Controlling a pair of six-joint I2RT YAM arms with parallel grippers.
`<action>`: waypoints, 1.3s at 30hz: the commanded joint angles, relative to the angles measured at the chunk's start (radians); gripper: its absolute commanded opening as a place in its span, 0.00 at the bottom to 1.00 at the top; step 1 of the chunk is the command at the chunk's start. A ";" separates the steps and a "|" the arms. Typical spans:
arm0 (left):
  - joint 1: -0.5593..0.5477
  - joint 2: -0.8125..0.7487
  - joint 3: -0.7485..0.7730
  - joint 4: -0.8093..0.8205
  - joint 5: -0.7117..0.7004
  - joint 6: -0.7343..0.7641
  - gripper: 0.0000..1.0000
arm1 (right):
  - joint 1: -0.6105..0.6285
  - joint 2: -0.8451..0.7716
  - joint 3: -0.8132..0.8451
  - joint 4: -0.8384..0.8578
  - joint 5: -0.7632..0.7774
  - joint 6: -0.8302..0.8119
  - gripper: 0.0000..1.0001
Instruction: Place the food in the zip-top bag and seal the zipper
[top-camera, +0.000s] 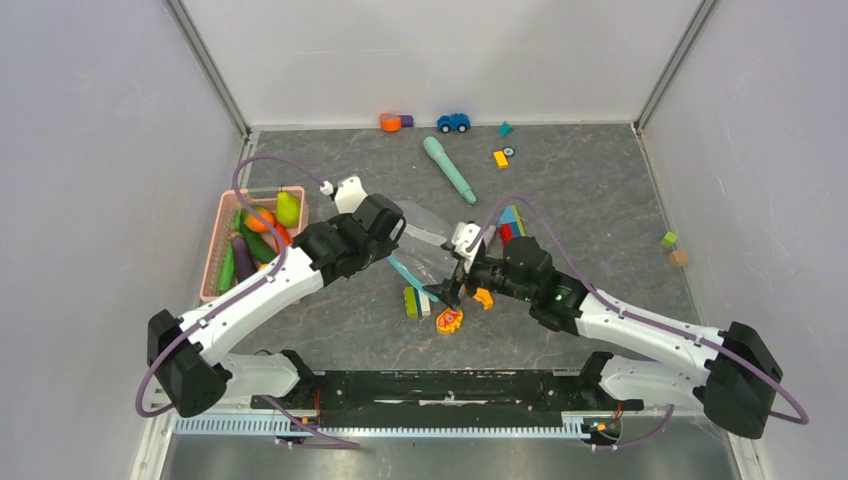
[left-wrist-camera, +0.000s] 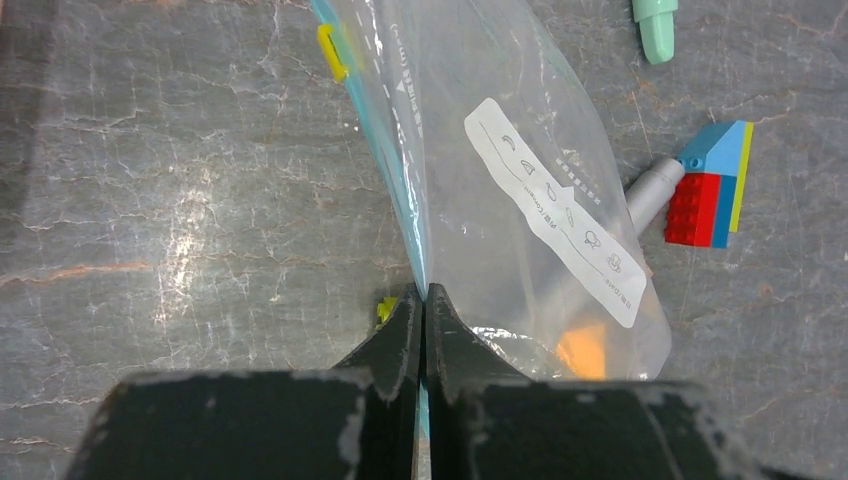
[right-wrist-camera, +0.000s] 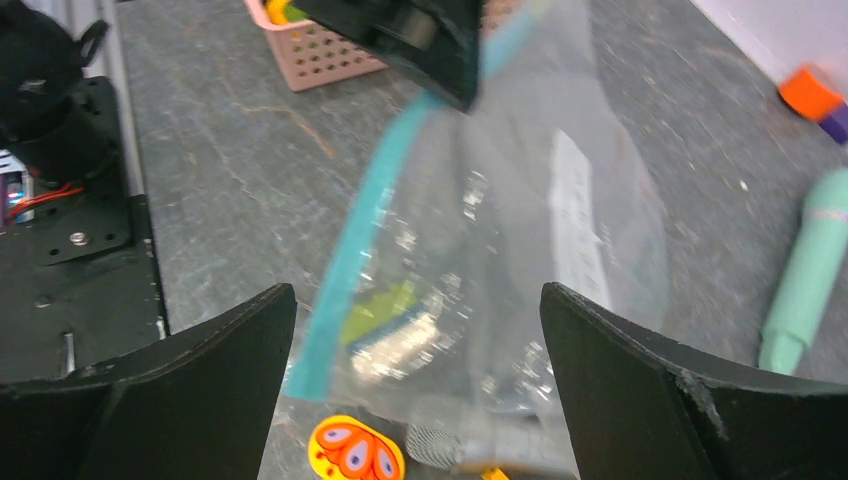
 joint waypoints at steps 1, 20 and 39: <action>-0.014 0.033 0.086 -0.061 -0.085 -0.065 0.02 | 0.092 0.038 0.100 -0.001 0.106 -0.085 0.98; -0.026 0.040 0.103 -0.061 -0.091 -0.050 0.02 | 0.243 0.154 0.201 -0.121 0.504 -0.171 0.98; -0.038 0.068 0.113 -0.061 -0.093 -0.038 0.02 | 0.243 0.100 0.182 -0.094 0.517 -0.136 0.98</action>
